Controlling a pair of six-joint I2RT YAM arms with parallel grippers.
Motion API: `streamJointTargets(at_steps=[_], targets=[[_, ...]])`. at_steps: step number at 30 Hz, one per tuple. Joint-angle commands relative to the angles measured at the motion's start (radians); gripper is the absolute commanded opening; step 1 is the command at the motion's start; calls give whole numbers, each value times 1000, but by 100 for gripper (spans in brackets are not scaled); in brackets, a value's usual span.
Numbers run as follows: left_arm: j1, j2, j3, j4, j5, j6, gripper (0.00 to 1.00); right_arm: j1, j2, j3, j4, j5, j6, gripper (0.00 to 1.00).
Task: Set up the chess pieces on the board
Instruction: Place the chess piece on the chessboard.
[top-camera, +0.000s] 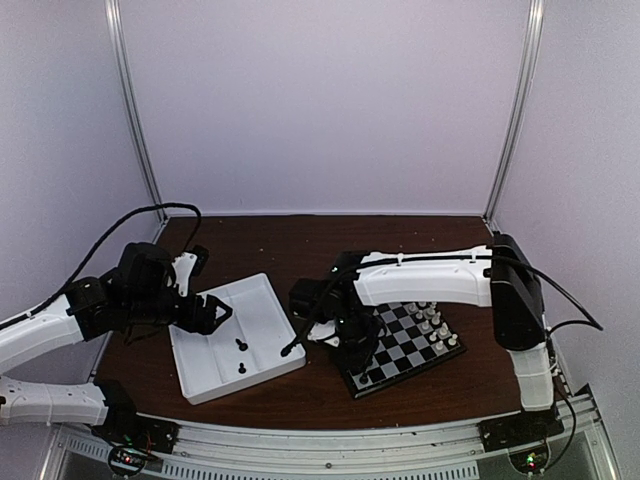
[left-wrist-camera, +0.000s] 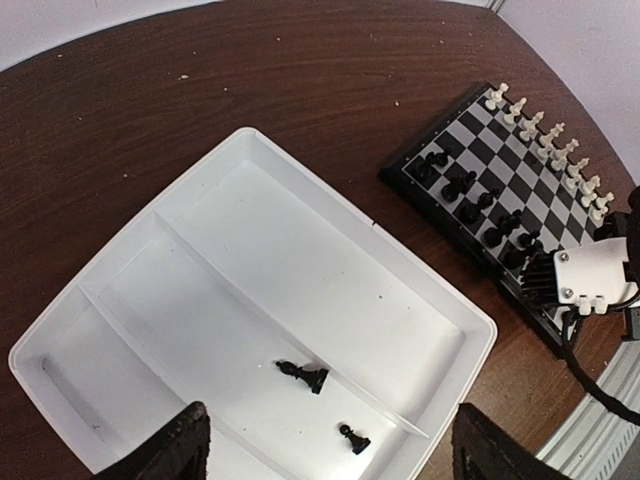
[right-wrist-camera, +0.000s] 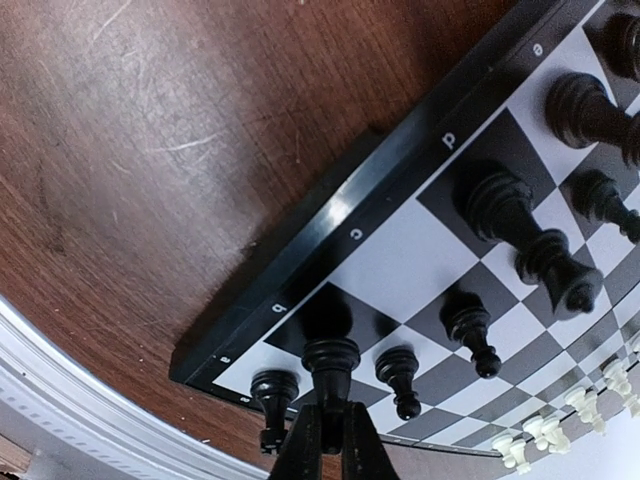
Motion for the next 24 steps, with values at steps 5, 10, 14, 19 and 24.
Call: streamJointTargets(at_steps=[5, 10, 14, 19, 24], targets=[[0, -8, -8, 9, -21, -2, 84, -4, 29, 39, -19, 16, -17, 4], [0, -12, -8, 1, -25, -2, 84, -4, 31, 43, -20, 19, -17, 10], [0, -16, -8, 0, -25, -1, 84, -4, 14, 46, -6, 21, -15, 17], [0, -19, -5, -2, -17, -1, 84, -4, -30, 61, 14, 21, -11, 26], [1, -16, 1, -12, -16, 5, 87, -4, -80, 85, 13, 65, -12, 28]])
